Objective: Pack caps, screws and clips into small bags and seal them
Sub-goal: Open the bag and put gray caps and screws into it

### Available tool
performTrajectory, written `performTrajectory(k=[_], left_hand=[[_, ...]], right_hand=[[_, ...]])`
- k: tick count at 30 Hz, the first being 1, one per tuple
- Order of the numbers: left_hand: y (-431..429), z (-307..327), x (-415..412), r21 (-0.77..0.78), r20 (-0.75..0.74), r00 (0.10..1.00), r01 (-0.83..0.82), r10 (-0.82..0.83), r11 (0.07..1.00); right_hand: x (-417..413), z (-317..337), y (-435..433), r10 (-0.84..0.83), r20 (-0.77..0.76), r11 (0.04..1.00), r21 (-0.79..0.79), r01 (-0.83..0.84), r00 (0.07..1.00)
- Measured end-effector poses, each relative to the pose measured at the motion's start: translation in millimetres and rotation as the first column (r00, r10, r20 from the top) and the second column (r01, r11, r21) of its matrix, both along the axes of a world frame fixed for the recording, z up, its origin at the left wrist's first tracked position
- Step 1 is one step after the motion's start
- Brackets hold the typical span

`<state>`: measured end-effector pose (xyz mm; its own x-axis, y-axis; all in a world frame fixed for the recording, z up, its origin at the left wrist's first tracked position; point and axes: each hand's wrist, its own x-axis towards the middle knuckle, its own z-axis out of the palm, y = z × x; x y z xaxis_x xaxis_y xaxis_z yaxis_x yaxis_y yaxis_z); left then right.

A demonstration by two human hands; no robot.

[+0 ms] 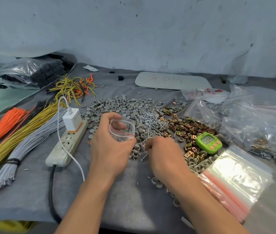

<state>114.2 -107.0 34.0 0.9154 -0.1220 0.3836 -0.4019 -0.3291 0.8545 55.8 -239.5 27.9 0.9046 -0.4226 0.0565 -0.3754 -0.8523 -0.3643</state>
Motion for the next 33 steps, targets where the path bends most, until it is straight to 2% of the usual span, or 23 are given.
performTrajectory(k=[3, 5, 7, 9, 11, 14, 19, 22, 24, 26, 28, 29, 31, 33], left_hand=[[-2.5, -0.3, -2.3, 0.071, 0.002, 1.000, -0.004, 0.004, 0.997], [-5.3, -1.1, -3.8, 0.148, 0.027, 1.000, -0.013, 0.009, 0.989], [-9.5, -2.0, -6.7, 0.225, 0.062, 0.998, -0.012, -0.002, 0.974], [-15.5, -3.1, -10.4, 0.299, 0.086, 0.996, -0.007, -0.020, 0.954], [-21.5, -3.8, -14.0, 0.359, 0.087, 0.995, 0.012, -0.046, 0.933], [-26.0, -4.6, -16.8, 0.352, 0.061, 0.993, 0.070, -0.098, 0.933], [-26.0, -4.1, -17.7, 0.300, 0.060, 0.991, 0.097, -0.120, 0.949], [-23.1, -1.1, -16.5, 0.258, 0.036, 0.995, 0.083, -0.096, 0.963], [-20.4, 0.4, -13.7, 0.219, 0.020, 0.998, 0.049, -0.055, 0.975], [-18.1, 2.0, -10.8, 0.165, 0.006, 1.000, 0.001, -0.002, 0.986], [-15.6, 3.4, -8.4, 0.085, 0.003, 0.998, -0.055, 0.055, 0.995], [-14.3, 3.8, -7.6, 0.045, 0.000, 0.997, -0.082, 0.082, 0.996], [-11.8, 3.8, -6.7, -0.015, 0.014, 0.992, -0.122, 0.123, 0.992], [-10.5, 3.3, -6.6, -0.040, 0.037, 0.990, -0.138, 0.139, 0.990]], right_hand=[[-1.5, 0.2, -7.8, -0.069, 0.130, 0.993, 0.105, 0.055, 0.989], [-2.3, 2.5, -11.2, -0.137, 0.307, 0.963, 0.264, 0.054, 0.942], [-3.8, 8.5, -12.7, -0.202, 0.496, 0.898, 0.438, -0.043, 0.845], [-6.2, 15.1, -14.2, -0.237, 0.603, 0.808, 0.558, -0.189, 0.762], [-7.9, 20.2, -12.6, -0.236, 0.628, 0.729, 0.619, -0.292, 0.742], [-7.7, 21.0, -6.2, -0.228, 0.605, 0.672, 0.665, -0.326, 0.763], [-5.2, 17.6, 0.2, -0.191, 0.554, 0.664, 0.681, -0.309, 0.810], [-3.1, 20.1, 3.0, -0.167, 0.590, 0.624, 0.683, -0.379, 0.790], [-1.9, 21.2, 3.2, -0.227, 0.613, 0.549, 0.723, -0.420, 0.757], [-0.6, 20.8, -1.0, -0.351, 0.593, 0.498, 0.774, -0.392, 0.725], [1.6, 17.3, -8.1, -0.421, 0.547, 0.562, 0.783, -0.266, 0.724], [3.1, 13.9, -11.8, -0.390, 0.517, 0.652, 0.740, -0.167, 0.762], [4.5, 8.6, -11.8, -0.174, 0.362, 0.856, 0.515, -0.041, 0.916], [6.3, 1.9, -4.1, 0.042, 0.126, 0.957, 0.281, -0.076, 0.991]])
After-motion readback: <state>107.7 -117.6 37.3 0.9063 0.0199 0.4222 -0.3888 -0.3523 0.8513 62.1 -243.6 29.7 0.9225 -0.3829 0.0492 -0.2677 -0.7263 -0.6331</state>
